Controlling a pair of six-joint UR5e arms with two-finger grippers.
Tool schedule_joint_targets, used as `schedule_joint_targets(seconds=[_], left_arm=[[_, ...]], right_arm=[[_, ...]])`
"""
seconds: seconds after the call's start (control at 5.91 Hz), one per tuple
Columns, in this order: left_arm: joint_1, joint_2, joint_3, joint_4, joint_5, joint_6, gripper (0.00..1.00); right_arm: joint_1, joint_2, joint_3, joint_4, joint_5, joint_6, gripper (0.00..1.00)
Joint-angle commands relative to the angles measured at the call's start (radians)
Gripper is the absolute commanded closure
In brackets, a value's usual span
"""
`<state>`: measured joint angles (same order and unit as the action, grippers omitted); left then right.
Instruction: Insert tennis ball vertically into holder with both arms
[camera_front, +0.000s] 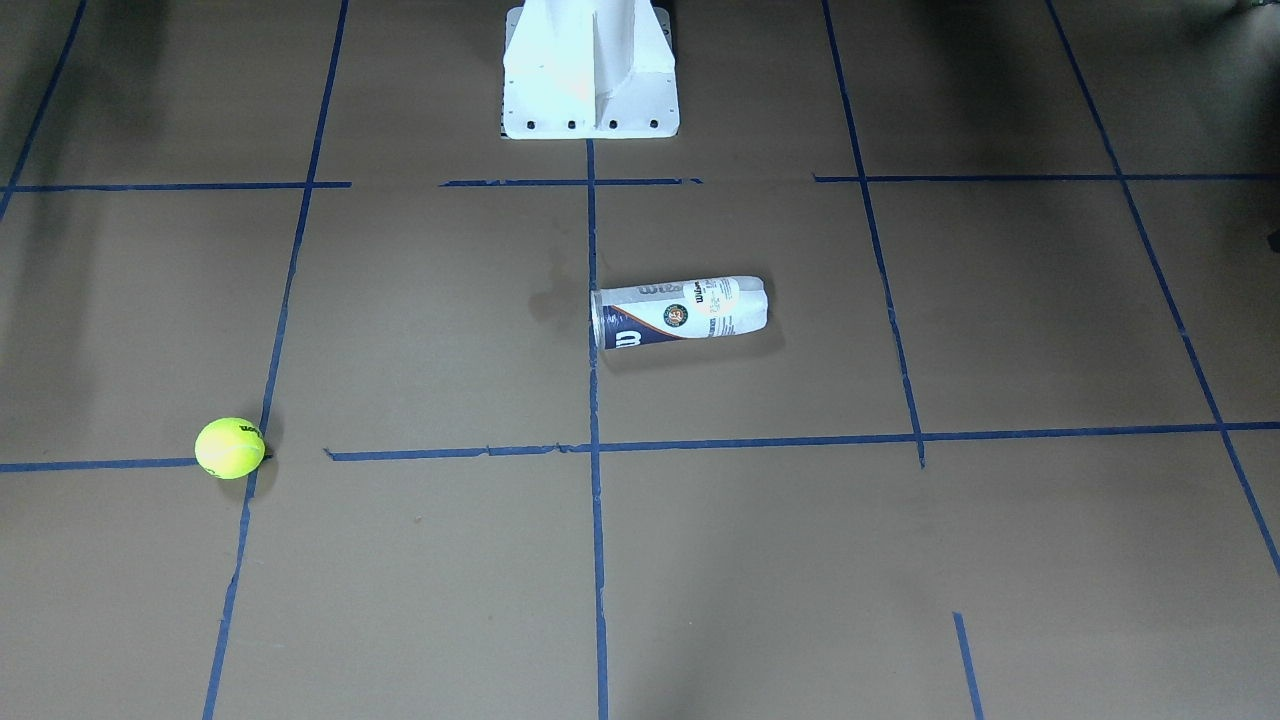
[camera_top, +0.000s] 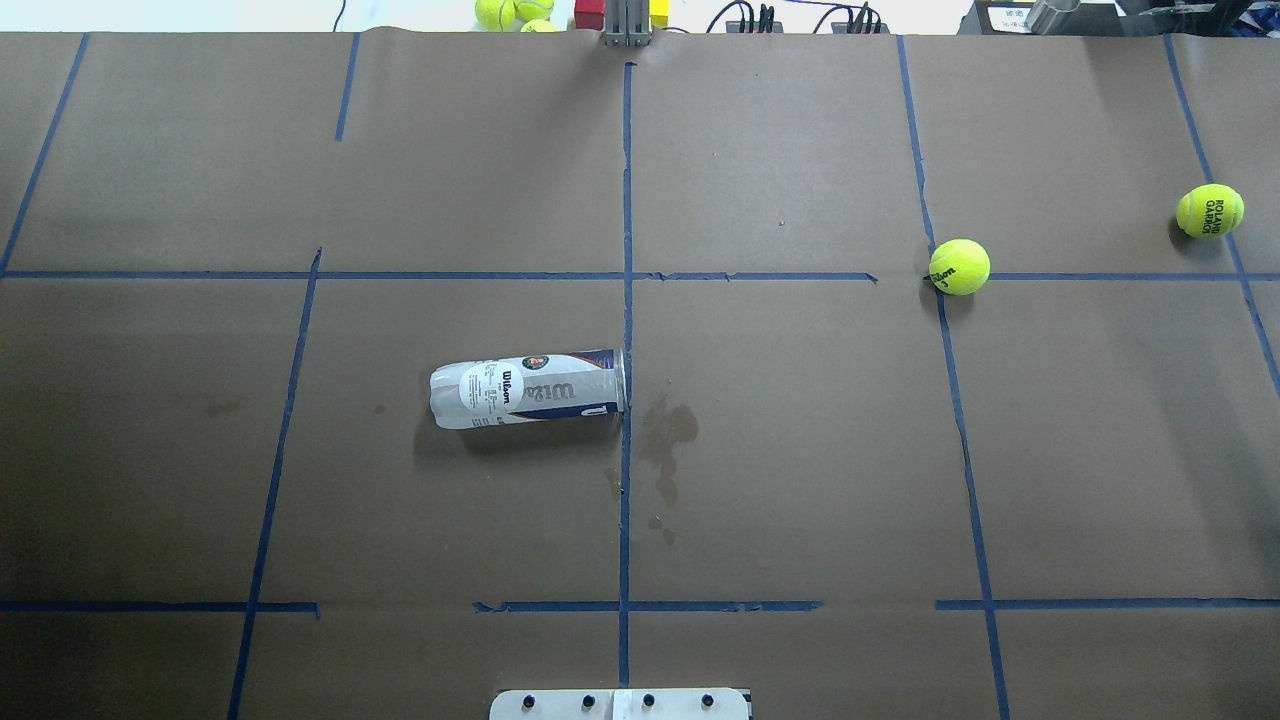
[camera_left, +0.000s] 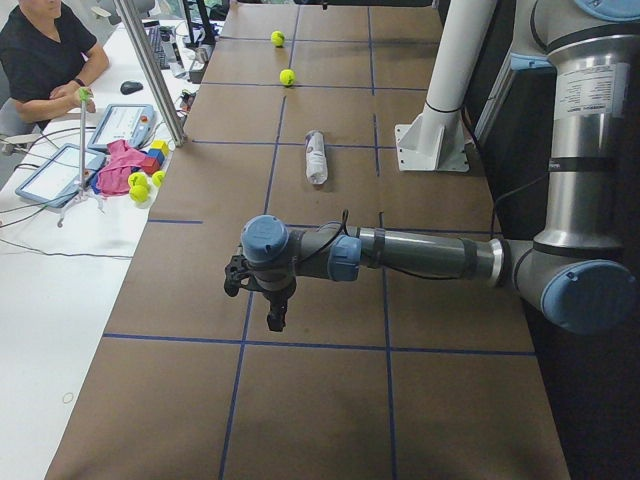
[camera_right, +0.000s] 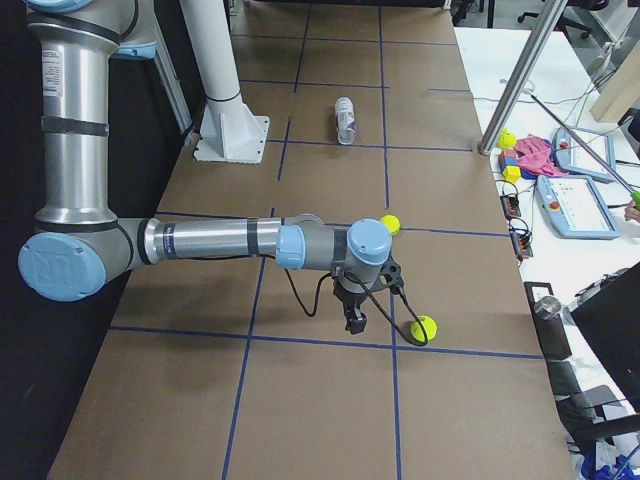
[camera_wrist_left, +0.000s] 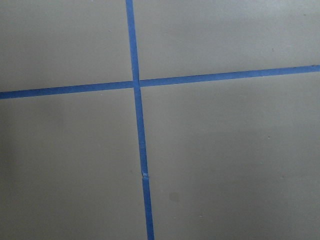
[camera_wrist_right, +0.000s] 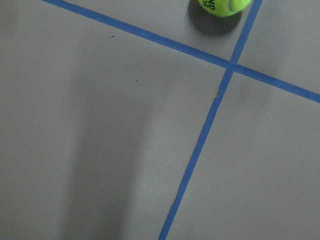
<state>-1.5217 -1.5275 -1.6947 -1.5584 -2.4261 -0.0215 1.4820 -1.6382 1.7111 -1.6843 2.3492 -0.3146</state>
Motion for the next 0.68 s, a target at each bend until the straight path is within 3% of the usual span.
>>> schedule_joint_targets(seconds=[0.0, 0.17, 0.51], left_arm=[[-0.067, -0.006, -0.011, 0.024, 0.018, 0.000, 0.00], [-0.063, 0.004, -0.026, 0.023, 0.021, -0.003, 0.00], [-0.058, 0.010, -0.029, 0.012, 0.116, -0.003, 0.00]], right_arm=[[0.000, 0.004, -0.008, 0.000, -0.001, 0.000, 0.00], [0.000, 0.004, -0.005, 0.000, 0.001, 0.000, 0.00], [0.001, 0.004, -0.005, 0.002, 0.001, 0.000, 0.00]])
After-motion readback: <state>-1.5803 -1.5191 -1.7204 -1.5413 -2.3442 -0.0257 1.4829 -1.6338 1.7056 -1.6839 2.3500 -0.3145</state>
